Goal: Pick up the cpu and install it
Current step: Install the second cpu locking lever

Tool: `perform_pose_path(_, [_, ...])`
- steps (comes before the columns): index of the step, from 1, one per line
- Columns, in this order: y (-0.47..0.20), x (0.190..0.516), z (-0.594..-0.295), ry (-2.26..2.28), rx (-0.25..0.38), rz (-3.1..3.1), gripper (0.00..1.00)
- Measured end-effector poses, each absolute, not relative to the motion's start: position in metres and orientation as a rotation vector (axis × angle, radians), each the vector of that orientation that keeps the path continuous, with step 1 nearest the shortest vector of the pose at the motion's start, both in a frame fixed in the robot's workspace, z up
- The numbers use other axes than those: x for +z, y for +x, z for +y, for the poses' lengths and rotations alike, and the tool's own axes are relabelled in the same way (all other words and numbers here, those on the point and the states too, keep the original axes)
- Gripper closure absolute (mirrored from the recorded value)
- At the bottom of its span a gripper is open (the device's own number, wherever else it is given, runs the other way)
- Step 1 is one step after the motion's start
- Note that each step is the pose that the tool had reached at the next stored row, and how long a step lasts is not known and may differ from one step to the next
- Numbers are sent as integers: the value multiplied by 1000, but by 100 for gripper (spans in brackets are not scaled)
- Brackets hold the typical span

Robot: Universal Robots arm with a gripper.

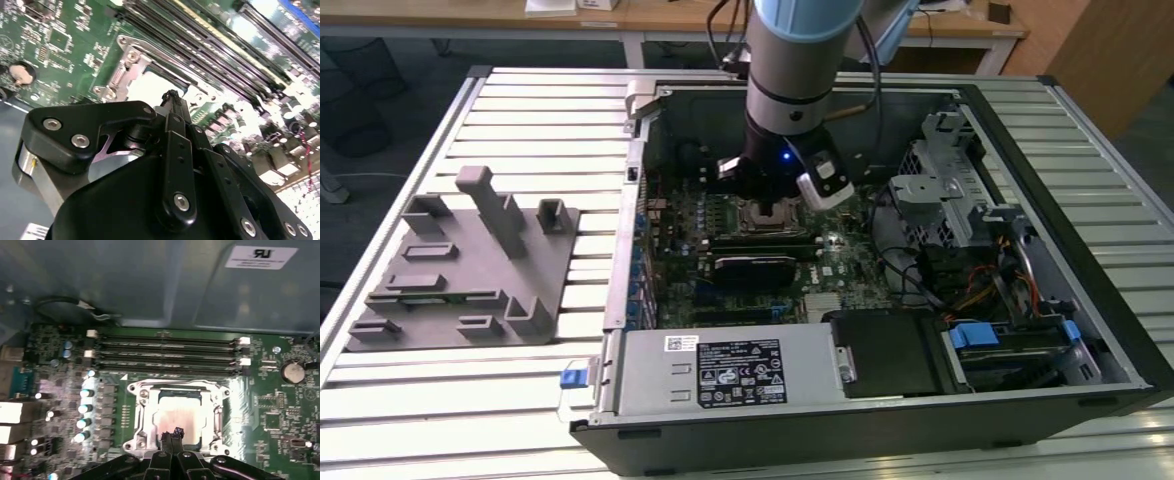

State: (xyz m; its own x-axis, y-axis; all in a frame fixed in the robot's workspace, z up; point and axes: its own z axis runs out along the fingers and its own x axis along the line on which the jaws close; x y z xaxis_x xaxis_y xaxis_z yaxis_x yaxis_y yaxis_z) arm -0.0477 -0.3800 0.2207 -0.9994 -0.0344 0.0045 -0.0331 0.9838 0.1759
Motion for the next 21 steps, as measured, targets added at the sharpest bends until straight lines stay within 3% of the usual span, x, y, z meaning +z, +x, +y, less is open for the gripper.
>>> perform_pose_path(10, [-39, 219, -364, 47, -198, -3127, 89])
perform_pose_path(21, [-39, 219, -360, 47, -191, -3127, 89])
